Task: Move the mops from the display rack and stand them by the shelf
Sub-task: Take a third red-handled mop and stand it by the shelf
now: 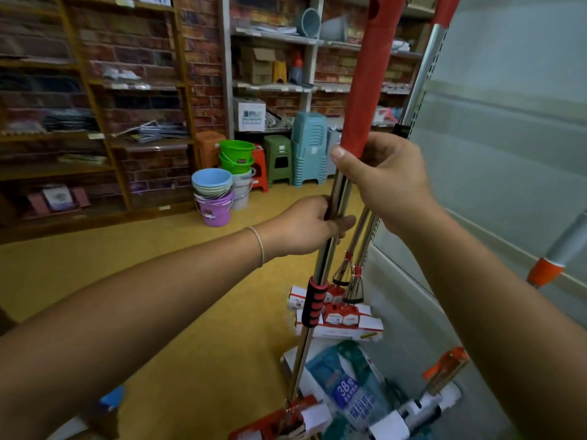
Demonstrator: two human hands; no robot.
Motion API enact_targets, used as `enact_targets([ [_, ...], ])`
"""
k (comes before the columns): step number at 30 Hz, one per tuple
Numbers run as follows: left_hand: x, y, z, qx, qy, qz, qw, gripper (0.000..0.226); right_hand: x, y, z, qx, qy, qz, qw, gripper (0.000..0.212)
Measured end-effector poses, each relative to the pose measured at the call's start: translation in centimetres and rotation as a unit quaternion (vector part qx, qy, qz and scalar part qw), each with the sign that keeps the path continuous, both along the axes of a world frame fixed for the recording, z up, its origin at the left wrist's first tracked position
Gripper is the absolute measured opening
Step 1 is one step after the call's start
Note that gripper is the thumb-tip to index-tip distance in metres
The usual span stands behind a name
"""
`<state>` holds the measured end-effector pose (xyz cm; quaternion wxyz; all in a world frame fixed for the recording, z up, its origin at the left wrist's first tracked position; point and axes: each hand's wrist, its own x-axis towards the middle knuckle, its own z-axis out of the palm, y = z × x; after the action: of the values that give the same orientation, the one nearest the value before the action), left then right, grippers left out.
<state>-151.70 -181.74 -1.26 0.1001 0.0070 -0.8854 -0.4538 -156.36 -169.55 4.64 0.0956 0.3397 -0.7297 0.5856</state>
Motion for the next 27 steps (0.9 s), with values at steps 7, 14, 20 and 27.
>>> enact_targets([
  [7,-8.2,-0.9,1.2,-0.011,-0.016,-0.016,1.0,0.031,-7.8,-1.0,1.1,-0.017,0.02,-0.016,1.0,0.022],
  [14,-14.4,-1.1,3.6,-0.015,-0.005,-0.053,0.998,0.033,-13.4,-0.9,3.2,-0.032,0.031,-0.039,0.998,0.032],
  [20,-18.6,-1.6,4.6,-0.002,-0.005,-0.092,0.996,0.037,-16.6,-1.1,4.4,-0.034,0.033,-0.07,0.996,0.028],
  [27,-23.0,-2.9,5.7,0.034,-0.005,-0.175,0.984,0.032,-18.5,-1.8,6.2,-0.033,0.004,-0.13,0.991,0.02],
])
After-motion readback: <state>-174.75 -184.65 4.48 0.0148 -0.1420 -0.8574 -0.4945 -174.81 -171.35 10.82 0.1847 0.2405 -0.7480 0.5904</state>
